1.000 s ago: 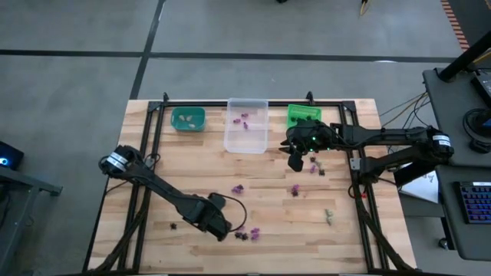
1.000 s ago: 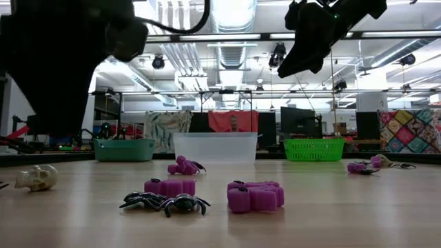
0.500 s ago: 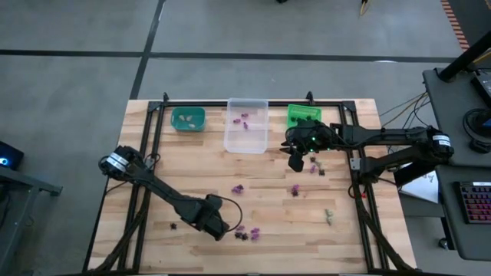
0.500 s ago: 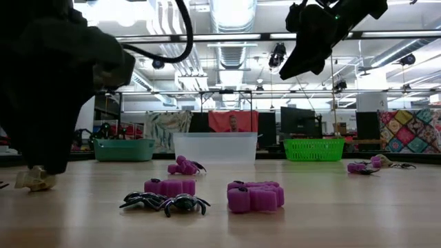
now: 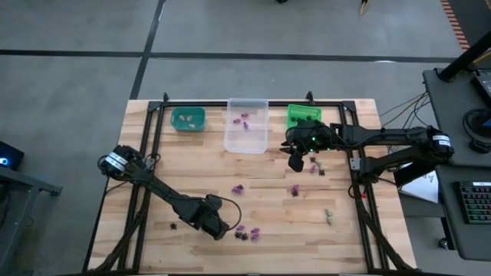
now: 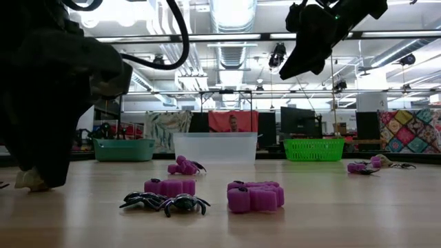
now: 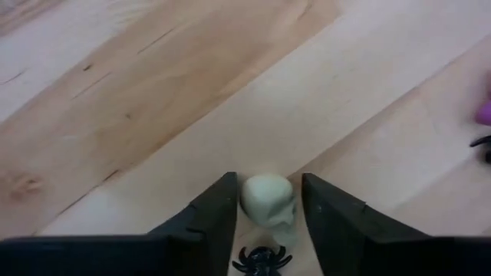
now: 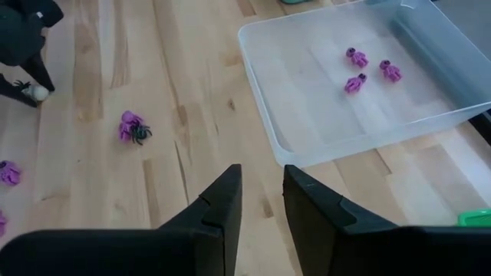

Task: Sort Halloween decoration
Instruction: Put the white skull toy into the light blue bin, then put the violet skeleton toy into the transparent bin

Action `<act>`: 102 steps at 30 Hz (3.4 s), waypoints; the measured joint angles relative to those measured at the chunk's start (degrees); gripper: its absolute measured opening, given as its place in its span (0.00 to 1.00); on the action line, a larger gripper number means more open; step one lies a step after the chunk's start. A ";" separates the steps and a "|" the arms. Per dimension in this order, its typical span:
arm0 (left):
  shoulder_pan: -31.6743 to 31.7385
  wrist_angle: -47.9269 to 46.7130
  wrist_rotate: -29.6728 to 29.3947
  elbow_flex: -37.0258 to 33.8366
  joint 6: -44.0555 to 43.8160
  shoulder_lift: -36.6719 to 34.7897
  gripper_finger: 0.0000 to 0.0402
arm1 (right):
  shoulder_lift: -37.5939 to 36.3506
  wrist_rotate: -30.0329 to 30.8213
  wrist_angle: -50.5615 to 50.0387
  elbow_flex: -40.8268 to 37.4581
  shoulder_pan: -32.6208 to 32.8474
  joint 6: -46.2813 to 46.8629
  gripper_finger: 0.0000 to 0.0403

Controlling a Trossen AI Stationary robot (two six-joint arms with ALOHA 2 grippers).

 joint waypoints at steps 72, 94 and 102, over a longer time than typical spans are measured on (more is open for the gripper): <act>79.76 2.90 -6.91 -7.94 83.91 -19.52 0.39 | 0.04 0.11 3.97 -0.64 0.00 6.53 0.20; 57.38 0.39 -2.43 -7.58 75.08 -28.36 0.40 | 0.04 0.20 3.50 -3.65 2.89 12.63 0.20; 41.81 1.18 -2.43 -7.56 67.08 -30.99 0.40 | 0.04 1.62 3.78 -5.53 2.89 12.59 0.20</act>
